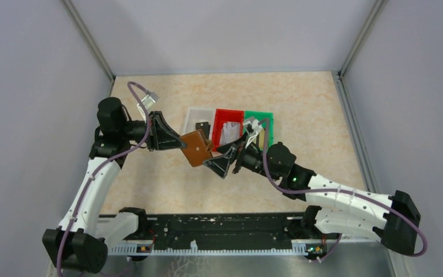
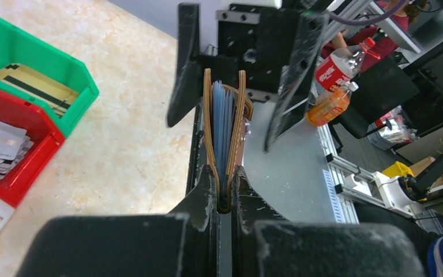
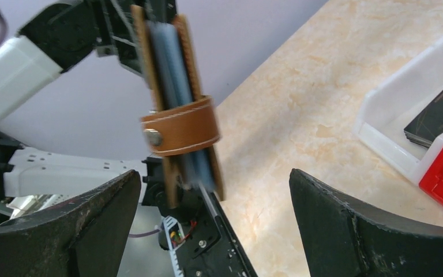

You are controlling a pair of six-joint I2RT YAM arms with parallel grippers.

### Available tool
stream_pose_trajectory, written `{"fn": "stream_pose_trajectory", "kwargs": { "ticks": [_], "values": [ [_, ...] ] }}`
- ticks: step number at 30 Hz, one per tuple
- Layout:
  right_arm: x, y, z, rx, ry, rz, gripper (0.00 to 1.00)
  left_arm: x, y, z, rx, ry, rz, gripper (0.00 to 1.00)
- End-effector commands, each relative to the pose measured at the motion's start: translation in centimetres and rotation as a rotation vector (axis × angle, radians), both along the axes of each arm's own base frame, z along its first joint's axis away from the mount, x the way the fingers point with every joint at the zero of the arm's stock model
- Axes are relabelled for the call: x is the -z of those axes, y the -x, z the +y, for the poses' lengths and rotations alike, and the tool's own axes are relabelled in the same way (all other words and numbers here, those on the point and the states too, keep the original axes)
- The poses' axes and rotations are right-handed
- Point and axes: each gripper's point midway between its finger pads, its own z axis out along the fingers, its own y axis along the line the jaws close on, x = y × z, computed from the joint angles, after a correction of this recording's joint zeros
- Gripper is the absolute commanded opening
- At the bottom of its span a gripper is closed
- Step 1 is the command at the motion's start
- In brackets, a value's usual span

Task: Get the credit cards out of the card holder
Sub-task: Open the card holder.

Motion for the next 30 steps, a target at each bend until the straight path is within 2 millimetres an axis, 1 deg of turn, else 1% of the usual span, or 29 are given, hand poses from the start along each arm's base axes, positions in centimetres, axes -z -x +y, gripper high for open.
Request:
{"fn": "stream_pose_trajectory", "kwargs": {
  "ticks": [1, 6, 9, 13, 18, 24, 26, 30],
  "values": [
    [-1.5, -0.8, 1.2, 0.007, -0.048, -0.062, 0.98, -2.6, 1.8, 0.1, 0.051, 0.02, -0.009, 0.0],
    [-2.7, -1.4, 1.5, 0.03, -0.111, -0.101, 0.95, -3.4, 2.7, 0.2, 0.071, 0.027, -0.039, 0.0],
    [-4.1, -1.0, 1.8, 0.002, -0.196, -0.117, 0.91, -3.8, 3.4, 0.4, 0.087, 0.029, -0.066, 0.0],
    [-4.8, -0.3, 2.3, -0.053, -0.257, -0.115, 0.82, -4.0, 3.9, 0.5, 0.106, 0.029, -0.079, 0.0],
    [-6.0, -0.4, 1.7, -0.048, -0.323, -0.113, 0.71, -4.4, 4.1, 0.5, 0.11, 0.029, -0.074, 0.0],
    [-8.2, -1.0, 0.1, -0.005, -0.424, -0.127, 0.62, -4.6, 4.4, 0.5, 0.11, 0.029, -0.077, 0.0],
    [-8.9, -1.0, 0.0, -0.005, -0.441, -0.128, 0.58, -4.7, 4.5, 0.5, 0.107, 0.03, -0.079, 0.0],
    [-9.2, -1.0, 0.3, -0.017, -0.456, -0.101, 0.5, -4.8, 4.6, 0.6, 0.111, 0.029, -0.079, 0.0]
  ]
}}
